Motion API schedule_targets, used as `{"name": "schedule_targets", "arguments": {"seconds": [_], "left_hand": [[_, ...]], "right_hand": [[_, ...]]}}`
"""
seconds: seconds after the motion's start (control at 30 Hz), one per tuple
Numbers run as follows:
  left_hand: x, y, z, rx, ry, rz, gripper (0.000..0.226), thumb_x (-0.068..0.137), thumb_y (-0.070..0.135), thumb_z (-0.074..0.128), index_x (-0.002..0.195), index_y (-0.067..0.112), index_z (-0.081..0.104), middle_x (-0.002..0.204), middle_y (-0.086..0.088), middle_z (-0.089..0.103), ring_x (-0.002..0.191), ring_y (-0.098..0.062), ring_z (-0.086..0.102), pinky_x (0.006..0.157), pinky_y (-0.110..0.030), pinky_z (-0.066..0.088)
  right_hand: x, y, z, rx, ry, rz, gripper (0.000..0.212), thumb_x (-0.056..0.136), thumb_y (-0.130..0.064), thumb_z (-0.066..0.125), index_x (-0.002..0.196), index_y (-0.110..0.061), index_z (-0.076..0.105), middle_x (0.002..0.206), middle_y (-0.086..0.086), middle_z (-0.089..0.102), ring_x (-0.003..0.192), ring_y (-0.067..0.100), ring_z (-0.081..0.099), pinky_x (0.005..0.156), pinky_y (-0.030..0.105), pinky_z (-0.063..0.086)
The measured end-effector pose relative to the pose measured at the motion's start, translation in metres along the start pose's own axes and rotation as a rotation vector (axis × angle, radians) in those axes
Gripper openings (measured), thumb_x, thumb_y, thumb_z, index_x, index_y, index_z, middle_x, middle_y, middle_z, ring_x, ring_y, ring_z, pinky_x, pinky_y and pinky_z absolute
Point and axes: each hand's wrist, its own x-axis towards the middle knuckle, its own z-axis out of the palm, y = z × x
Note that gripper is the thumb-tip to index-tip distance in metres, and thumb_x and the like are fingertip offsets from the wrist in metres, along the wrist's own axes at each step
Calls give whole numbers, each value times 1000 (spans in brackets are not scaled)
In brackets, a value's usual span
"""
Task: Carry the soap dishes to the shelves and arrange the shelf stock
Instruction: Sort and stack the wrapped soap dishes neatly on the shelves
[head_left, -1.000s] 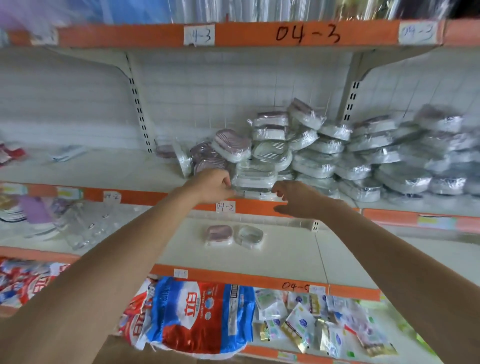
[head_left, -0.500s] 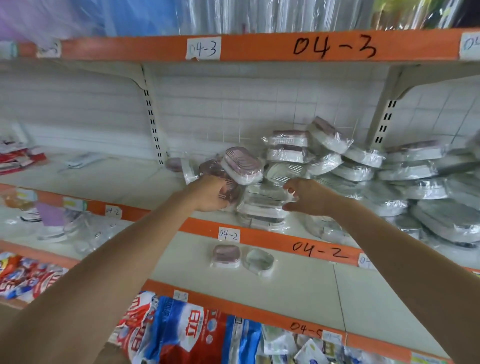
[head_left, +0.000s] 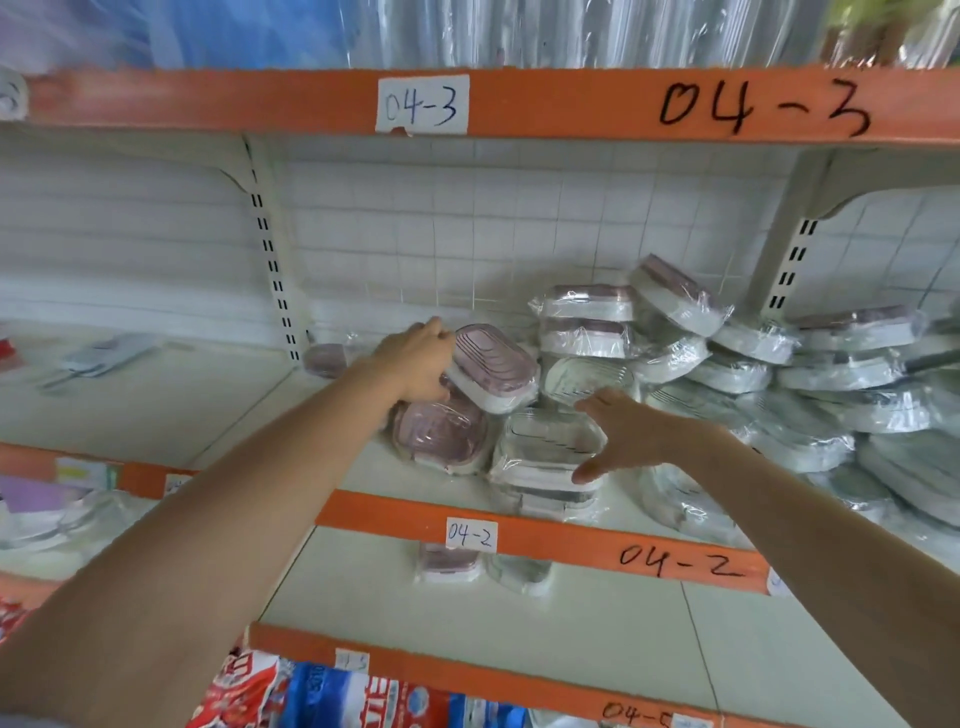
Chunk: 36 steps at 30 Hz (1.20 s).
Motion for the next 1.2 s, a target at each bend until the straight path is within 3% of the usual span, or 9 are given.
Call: {"name": "schedule_targets", "arguments": {"seconds": [0.1, 0.23, 0.5, 0.63, 0.77, 0.83, 1.0, 1.1, 1.2], "left_hand": [[27, -10, -5, 66, 7, 87, 84, 72, 36, 79, 141, 13, 36, 139, -5, 32, 126, -23, 38, 91, -39, 48], [58, -14, -1, 39, -110, 218, 117, 63, 37, 86, 152, 15, 15, 154, -2, 14, 141, -23, 19, 112, -42, 32], [91, -20, 17, 28, -222, 354, 125, 66, 31, 85, 154, 18, -2, 161, 2, -4, 147, -21, 1, 120, -42, 14], [94, -26, 25, -25, -163, 393, 123, 66, 29, 85, 154, 18, 0, 156, 0, 6, 142, -22, 10, 117, -42, 22], [93, -30, 31, 34, -85, 402, 131, 58, 47, 86, 154, 17, 3, 144, -5, 16, 134, -24, 15, 115, -39, 23], [93, -31, 33, 38, -39, 403, 127, 54, 53, 86, 151, 16, 13, 138, -6, 20, 130, -23, 18, 112, -36, 25], [87, -32, 37, -23, -16, 395, 119, 57, 54, 85, 143, 4, 21, 139, -9, 24, 133, -25, 24, 112, -32, 24], [80, -29, 38, -95, -24, 362, 117, 53, 57, 85, 138, 4, 25, 141, -9, 30, 130, -25, 33, 108, -36, 34], [72, -26, 32, -96, -1, 333, 120, 50, 64, 82, 138, 4, 26, 143, -9, 31, 131, -25, 34, 108, -38, 35]], "right_hand": [[8, -2, -1, -25, -14, 24, 104, 74, -48, 75, 151, -13, 14, 148, 12, 22, 137, 27, 23, 115, 41, 24], [15, -6, 4, -59, -14, 63, 106, 74, -50, 73, 151, -10, 12, 151, 16, 15, 139, 30, 20, 116, 36, 21], [26, -15, 9, -97, 9, 146, 101, 71, -47, 77, 147, -5, 23, 143, 9, 28, 131, 23, 24, 113, 33, 21], [31, -20, 11, -130, -15, 195, 104, 69, -49, 78, 148, -10, 22, 144, 9, 27, 134, 27, 20, 115, 42, 23], [34, -22, 11, -136, -57, 248, 110, 65, -53, 79, 149, -13, 20, 147, 10, 20, 138, 31, 11, 114, 50, 23], [35, -23, 11, -131, -70, 263, 111, 63, -55, 79, 148, -14, 22, 146, 10, 19, 137, 31, 10, 114, 51, 23], [34, -22, 13, -66, -54, 272, 108, 61, -57, 79, 142, -8, 28, 135, 9, 28, 127, 25, 25, 111, 41, 31], [30, -24, 14, 56, -21, 270, 96, 64, -49, 82, 133, -4, 32, 112, -1, 35, 104, 15, 36, 91, 27, 38], [24, -25, 11, 116, 19, 259, 92, 66, -44, 83, 132, -5, 31, 108, -2, 36, 98, 13, 38, 81, 22, 35]]}}
